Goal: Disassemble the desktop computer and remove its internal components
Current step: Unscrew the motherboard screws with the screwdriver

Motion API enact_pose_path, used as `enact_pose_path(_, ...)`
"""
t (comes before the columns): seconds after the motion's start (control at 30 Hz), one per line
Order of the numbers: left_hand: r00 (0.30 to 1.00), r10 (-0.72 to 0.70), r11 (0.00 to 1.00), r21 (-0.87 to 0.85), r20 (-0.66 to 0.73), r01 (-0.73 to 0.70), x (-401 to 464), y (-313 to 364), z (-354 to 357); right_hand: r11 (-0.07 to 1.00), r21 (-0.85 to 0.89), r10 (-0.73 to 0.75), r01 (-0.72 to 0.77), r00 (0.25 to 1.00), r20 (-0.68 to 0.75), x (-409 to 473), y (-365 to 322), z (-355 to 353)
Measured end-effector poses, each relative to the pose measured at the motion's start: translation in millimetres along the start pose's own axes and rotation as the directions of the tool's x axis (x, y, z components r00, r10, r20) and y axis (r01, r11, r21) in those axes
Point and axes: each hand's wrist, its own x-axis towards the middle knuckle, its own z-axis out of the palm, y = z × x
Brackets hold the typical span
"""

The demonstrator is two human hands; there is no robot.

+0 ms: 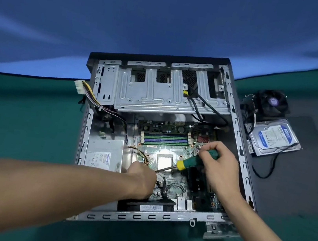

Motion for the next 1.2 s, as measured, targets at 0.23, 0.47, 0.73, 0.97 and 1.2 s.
enact_pose_path(0.23, 0.993, -0.087, 0.873, -0.473, 0.083, 0.116, 2, -6, -4, 0.998, 0.044, 0.044, -0.044, 0.999, -0.003, 5, 2, 0)
enact_pose_path(0.47, 0.98, -0.14, 0.811, -0.551, 0.142, 0.195, 9, -6, -3, 0.996, 0.046, 0.074, -0.075, 0.997, 0.023, 7, 5, -2)
enact_pose_path(0.73, 0.965, -0.25, 0.833, -0.49, 0.083, 0.258, 4, 8, -1, 0.993, 0.047, 0.11, -0.112, 0.993, 0.037, 12, 9, 0)
enact_pose_path(0.97, 0.985, -0.162, 0.892, -0.417, 0.06, 0.172, 3, 5, 2, 0.993, 0.007, 0.116, -0.117, 0.992, 0.055, 12, 9, 0)
enact_pose_path(1.2, 0.987, -0.152, 0.893, -0.422, 0.046, 0.157, 2, 5, 3, 0.992, -0.026, 0.127, -0.126, 0.989, 0.071, 12, 7, -1)
